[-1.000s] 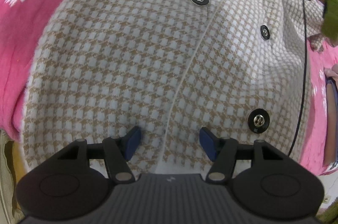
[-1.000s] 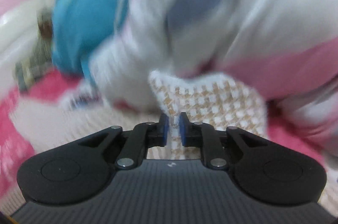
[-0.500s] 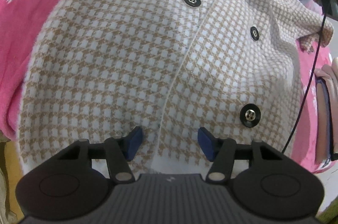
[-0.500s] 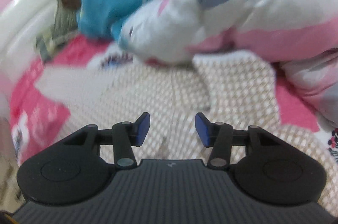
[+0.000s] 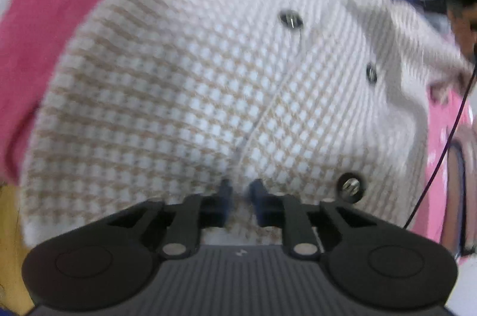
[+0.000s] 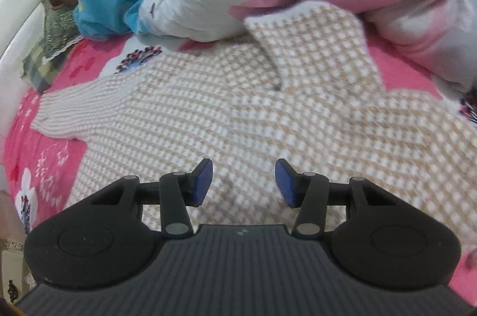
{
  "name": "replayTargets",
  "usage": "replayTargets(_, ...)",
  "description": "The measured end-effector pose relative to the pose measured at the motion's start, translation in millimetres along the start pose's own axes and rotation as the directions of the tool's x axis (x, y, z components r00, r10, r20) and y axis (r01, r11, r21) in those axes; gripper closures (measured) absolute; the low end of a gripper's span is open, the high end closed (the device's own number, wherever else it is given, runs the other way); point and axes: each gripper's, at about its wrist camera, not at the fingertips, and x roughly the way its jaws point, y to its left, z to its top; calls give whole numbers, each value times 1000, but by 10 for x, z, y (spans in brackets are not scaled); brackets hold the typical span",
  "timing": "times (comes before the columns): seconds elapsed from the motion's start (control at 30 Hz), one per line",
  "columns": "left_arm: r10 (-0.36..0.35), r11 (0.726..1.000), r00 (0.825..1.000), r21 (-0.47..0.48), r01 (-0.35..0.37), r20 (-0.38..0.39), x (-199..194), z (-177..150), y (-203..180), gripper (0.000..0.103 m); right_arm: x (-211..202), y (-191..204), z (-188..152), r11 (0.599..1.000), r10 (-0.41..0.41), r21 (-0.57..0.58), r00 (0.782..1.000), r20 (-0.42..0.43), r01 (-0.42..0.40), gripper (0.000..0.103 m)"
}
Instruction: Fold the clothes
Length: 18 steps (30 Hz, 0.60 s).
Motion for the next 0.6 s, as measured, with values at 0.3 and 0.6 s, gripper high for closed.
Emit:
replayTargets(0.3, -18, 987, 1000, -159, 14, -21, -101, -312, 119, 99, 222, 113, 59, 992, -34, -121, 999, -21, 31, 59)
replayTargets(0.6, -41, 986, 998, -158, 48, 47, -375, -313, 145, 99, 369, 318, 360, 989, -5, -148, 1000, -17, 2, 58)
